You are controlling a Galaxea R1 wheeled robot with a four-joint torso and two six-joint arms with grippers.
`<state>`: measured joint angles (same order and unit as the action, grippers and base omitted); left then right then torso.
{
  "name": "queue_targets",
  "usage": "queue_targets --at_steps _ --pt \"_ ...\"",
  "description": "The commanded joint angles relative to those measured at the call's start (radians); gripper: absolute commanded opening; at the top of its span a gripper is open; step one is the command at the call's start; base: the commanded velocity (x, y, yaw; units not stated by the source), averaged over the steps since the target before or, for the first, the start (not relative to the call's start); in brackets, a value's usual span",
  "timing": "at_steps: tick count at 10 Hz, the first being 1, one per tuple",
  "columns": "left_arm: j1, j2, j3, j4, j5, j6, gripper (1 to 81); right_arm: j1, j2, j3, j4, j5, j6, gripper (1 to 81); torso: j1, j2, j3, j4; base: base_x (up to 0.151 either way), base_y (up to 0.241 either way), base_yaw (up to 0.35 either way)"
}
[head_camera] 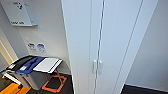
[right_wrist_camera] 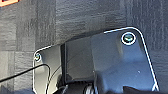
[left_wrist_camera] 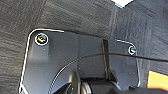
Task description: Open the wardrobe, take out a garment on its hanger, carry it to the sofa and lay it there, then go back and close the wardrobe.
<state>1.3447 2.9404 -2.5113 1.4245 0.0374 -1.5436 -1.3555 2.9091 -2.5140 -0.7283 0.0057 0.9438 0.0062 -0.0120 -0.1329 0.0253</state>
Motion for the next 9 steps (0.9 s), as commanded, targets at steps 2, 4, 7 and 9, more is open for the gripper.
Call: queue_targets --at_steps 2,4,7,9 --pt "0.053 0.0 -0.067 0.145 -0.048 0.001 81.1 -0.076 0.024 -0.025 -0.086 -0.016 -0.002 81.1 0.0 0.0 0.0 0.0 0.0 0.0 0.0" --pt "0.092 0.019 -0.104 0.146 -0.05 0.001 81.1 -0.119 0.032 -0.067 -0.091 -0.013 -0.002 81.1 -0.002 -0.001 0.001 0.0 0.0 0.0 0.0" --pt "0.116 0.056 -0.139 0.134 -0.031 -0.003 81.1 -0.136 0.046 -0.094 -0.094 -0.007 -0.02 81.1 -0.003 -0.002 0.002 0.0 0.0 0.0 0.0" --pt "0.117 0.062 -0.156 0.134 -0.031 -0.006 81.1 -0.138 0.049 -0.098 -0.103 -0.007 -0.037 81.1 -0.003 -0.002 0.003 0.0 0.0 0.0 0.0"
